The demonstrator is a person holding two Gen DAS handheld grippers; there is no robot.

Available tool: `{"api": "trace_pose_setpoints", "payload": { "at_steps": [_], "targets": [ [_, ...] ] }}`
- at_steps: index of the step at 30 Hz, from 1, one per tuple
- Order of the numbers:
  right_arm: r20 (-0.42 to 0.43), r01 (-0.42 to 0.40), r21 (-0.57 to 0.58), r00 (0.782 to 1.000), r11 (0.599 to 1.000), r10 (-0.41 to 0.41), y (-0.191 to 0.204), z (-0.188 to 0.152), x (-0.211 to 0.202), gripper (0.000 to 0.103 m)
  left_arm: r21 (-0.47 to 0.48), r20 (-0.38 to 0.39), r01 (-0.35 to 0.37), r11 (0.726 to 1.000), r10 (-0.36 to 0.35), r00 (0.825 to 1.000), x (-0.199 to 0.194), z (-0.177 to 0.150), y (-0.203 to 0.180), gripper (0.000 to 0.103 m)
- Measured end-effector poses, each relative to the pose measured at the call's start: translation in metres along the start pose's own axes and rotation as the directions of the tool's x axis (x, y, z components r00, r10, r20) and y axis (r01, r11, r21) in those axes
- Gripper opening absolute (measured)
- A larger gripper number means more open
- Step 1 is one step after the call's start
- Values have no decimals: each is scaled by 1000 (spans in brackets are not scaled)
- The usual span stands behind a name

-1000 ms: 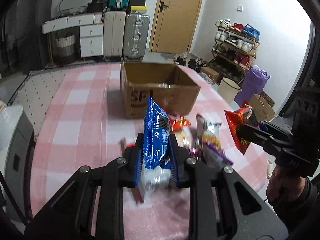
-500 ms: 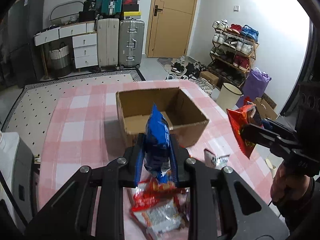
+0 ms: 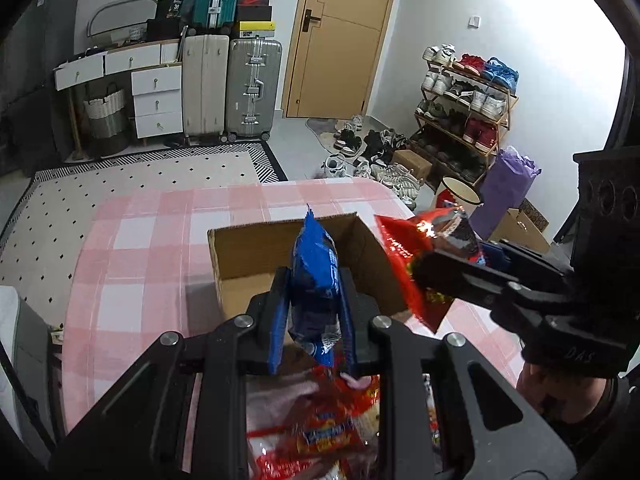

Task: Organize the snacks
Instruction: 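Carry the blue pack with the left gripper while the right carries the red pack toward the box, then open both grippers over the box to drop both packs inside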

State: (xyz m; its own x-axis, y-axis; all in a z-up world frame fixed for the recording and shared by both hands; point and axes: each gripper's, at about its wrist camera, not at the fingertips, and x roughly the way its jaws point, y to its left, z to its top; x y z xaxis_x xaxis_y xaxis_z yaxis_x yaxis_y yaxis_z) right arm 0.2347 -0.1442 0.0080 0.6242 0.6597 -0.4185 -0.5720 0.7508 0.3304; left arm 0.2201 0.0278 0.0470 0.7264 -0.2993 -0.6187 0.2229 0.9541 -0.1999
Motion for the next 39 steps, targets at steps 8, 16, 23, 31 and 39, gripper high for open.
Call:
{"api": "trace_pose_setpoints", "payload": {
  "at_steps": [8,16,23,31,39],
  "targets": [
    [-20,40,34,999,999,-39,-21,18,27,44,-7,-29,-2,1000,1,1000,38,23,5,20],
    [-89,74,74,994,995,-67,-47,19,63,67,6,-80,-3,1000,3,997,83,28,12,25],
    [-27,112,79,994,991,-110,-56,22,54,89,-26,-61,-21,999,20,998,79,18,25,44],
    [16,118,55,993,991,-119,-49,29,20,90,-26,-19,-41,999,41,999,45,4,19,58],
    [51,137,20,989,990,-138,-21,22,-16,93,3,24,-77,997,77,997,2,-9,0,77]
  ]
}}
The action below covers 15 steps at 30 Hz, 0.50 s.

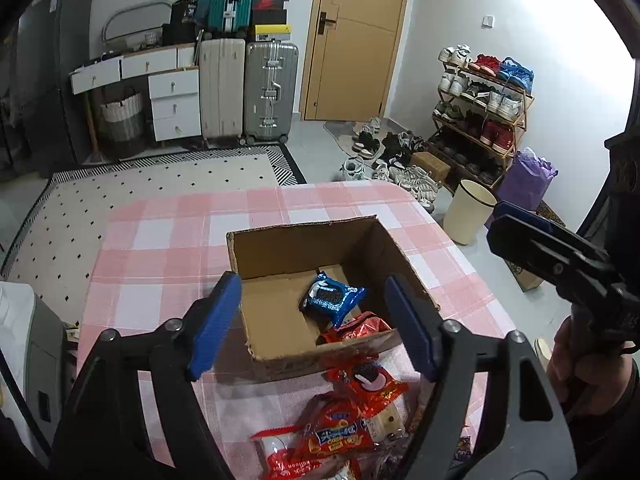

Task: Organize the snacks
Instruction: 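Open both grippers over the box to drop both packs inside, then move both grippers back to the snack pile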

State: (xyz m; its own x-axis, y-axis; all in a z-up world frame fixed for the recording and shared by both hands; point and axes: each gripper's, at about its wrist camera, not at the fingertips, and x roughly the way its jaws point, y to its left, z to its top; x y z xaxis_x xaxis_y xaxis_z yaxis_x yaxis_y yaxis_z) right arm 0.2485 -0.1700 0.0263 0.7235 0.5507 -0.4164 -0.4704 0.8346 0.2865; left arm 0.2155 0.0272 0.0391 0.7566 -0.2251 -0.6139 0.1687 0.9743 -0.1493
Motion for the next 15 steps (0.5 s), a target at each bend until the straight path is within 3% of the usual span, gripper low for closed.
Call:
{"api": "trace_pose_setpoints", "payload": {
  "at_steps": [2,7,11,15],
  "targets": [
    [10,3,-7,1000,1000,-3,4,-2,-10,98,-4,7,-11,1000,11,1000,-13,-4,-3,86],
    [38,4,-27,999,1000,-3,19,-7,-36,101,8,21,-55,998,54,998,-35,-15,-11,89],
    [44,6,-43,999,999,-4,29,-16,-55,101,4,33,-55,998,54,998,-55,-26,-14,102],
    [52,8,-56,999,998,-5,38,-25,-75,102,-11,54,-52,999,52,997,-79,-43,-16,102]
  ]
}}
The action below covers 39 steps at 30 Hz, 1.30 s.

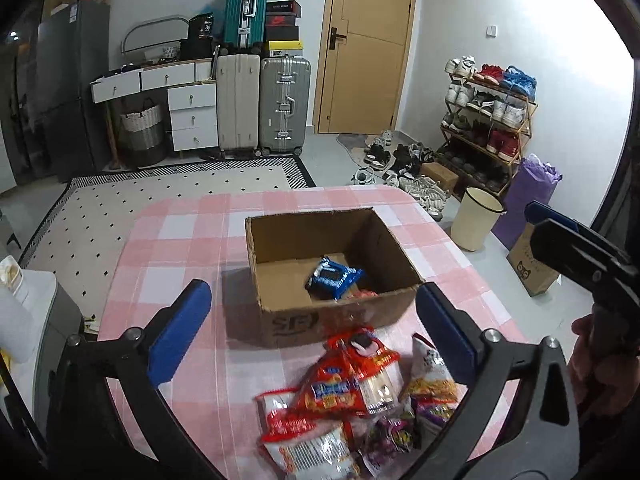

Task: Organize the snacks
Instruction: 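Move both grippers back to the snack pile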

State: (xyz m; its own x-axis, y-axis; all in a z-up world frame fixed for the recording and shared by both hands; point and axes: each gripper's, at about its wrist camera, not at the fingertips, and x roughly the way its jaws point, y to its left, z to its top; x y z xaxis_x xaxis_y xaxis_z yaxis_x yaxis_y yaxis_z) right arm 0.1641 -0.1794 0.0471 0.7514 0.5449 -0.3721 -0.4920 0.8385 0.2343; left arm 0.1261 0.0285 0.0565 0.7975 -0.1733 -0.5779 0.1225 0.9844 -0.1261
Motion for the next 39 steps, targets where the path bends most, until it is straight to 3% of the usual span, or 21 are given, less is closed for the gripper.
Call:
{"api": "trace_pose_setpoints", "payload": {
  "at_steps": [14,27,39],
  "targets": [
    [-5,-24,-8,1000,1000,24,14,-75,-74,102,-17,0,16,1000,-16,1000,-58,-53,-20,102],
    [-103,-44,17,994,999,46,14,-142,-78,102,-51,1,22,998,-22,1000,-81,-97,-14,102],
    [-192,-57,65,979,996,68,9,-186,-58,100,-142,-85,4,990,-16,996,-55,-136,19,102]
  ]
}}
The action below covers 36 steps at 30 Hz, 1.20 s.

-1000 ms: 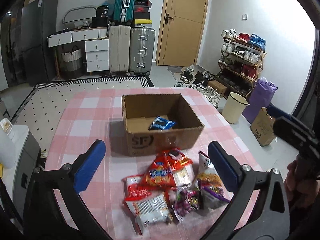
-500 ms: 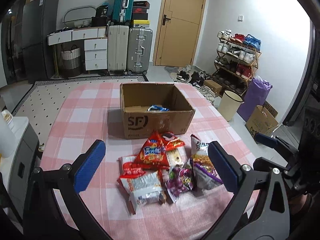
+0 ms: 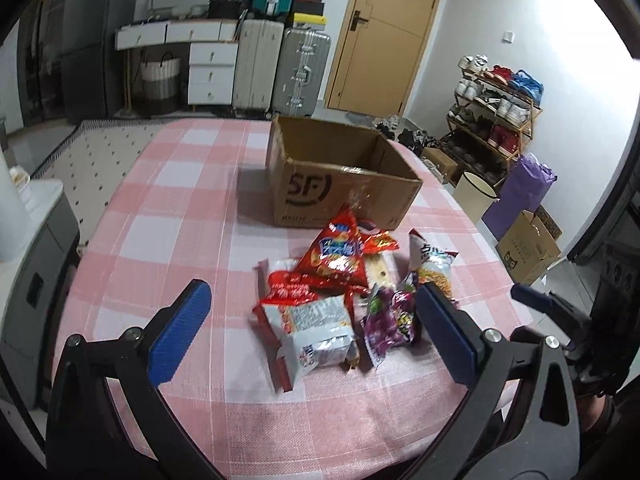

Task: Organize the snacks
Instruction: 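Move both grippers back to the snack pile, then close the right gripper on the purple candy bag and lift it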

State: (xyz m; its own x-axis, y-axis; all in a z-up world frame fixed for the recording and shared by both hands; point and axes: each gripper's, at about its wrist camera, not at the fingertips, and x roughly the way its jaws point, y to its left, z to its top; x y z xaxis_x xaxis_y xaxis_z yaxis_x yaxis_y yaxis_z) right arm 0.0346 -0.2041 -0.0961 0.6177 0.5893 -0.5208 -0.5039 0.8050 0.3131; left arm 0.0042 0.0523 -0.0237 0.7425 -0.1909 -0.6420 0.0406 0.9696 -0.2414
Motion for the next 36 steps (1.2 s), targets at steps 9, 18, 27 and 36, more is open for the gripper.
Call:
{"api": "trace_pose_setpoints", "payload": {
  "at_steps": [9,18,27,36],
  "targets": [
    [-81,-15,26,997,1000,17,-9,-10,42,88,-12,-48,-15,1000,14,999,25,-12,13,102],
    [-143,0,37,990,999,5,-24,-15,69,75,-46,-106,-29,999,24,994,51,-26,31,102],
    [-171,21,72,985,997,-8,-42,-15,91,52,-50,-143,-43,998,36,989,70,-35,38,102],
    [-164,-24,120,986,992,43,-51,-22,90,42,-54,-172,-47,997,37,984,79,-41,39,102]
  ]
}}
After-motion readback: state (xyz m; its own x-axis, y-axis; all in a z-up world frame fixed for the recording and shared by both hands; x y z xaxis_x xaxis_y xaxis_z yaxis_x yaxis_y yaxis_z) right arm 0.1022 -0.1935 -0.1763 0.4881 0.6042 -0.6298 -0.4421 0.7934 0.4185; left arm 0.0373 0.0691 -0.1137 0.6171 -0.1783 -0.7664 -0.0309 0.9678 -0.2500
